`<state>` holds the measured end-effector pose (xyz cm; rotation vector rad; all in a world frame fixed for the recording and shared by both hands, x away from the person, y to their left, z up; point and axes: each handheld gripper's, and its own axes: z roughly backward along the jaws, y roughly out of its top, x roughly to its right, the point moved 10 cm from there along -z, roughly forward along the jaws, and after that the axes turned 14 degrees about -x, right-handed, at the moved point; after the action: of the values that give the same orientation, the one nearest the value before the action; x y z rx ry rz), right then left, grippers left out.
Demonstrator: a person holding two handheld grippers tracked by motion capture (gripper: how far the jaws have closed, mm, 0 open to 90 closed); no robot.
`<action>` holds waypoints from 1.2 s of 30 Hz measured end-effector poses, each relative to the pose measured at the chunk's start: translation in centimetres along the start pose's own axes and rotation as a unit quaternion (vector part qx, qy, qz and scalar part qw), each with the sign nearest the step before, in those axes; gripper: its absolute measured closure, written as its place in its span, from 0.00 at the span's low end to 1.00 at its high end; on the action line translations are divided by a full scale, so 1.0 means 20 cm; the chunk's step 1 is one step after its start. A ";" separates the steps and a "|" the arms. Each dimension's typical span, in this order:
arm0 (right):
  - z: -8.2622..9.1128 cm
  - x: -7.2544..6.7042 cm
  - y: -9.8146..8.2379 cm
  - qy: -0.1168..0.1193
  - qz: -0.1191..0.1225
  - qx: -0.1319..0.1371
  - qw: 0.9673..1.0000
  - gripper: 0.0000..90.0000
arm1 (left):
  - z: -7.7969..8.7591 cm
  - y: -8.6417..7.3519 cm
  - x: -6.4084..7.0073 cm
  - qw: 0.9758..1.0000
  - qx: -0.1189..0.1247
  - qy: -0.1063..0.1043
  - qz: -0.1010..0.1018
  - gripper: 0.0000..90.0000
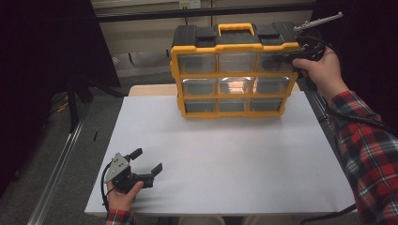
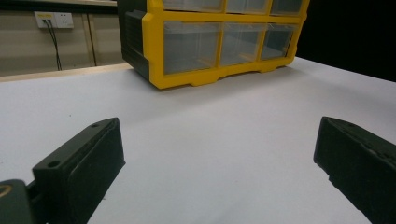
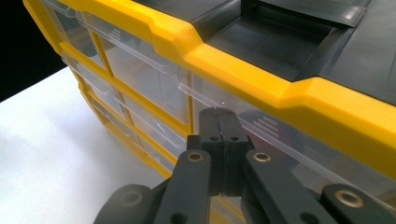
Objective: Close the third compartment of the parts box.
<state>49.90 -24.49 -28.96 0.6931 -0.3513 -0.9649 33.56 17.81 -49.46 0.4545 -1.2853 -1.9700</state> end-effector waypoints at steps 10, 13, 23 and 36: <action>-0.03 0.00 -0.01 0.000 -0.004 -0.002 1.000 1.00 | 0.00 0.00 0.00 1.000 0.001 -0.002 0.001 0.02; -0.03 0.00 -0.01 0.000 -0.004 -0.001 1.000 1.00 | 0.00 0.00 0.00 1.000 0.000 0.000 -0.001 0.02; -0.03 0.01 -0.01 -0.005 -0.008 0.004 1.000 1.00 | 0.00 0.01 0.00 1.000 0.004 -0.002 0.002 0.02; -0.01 -0.02 -0.04 0.004 -0.024 0.027 0.999 0.76 | 0.00 0.02 0.01 1.000 0.007 -0.005 0.002 0.02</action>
<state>49.32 -24.32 -29.66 0.7577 -0.3573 -1.0004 33.56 17.66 -49.16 0.4474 -1.3055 -1.9636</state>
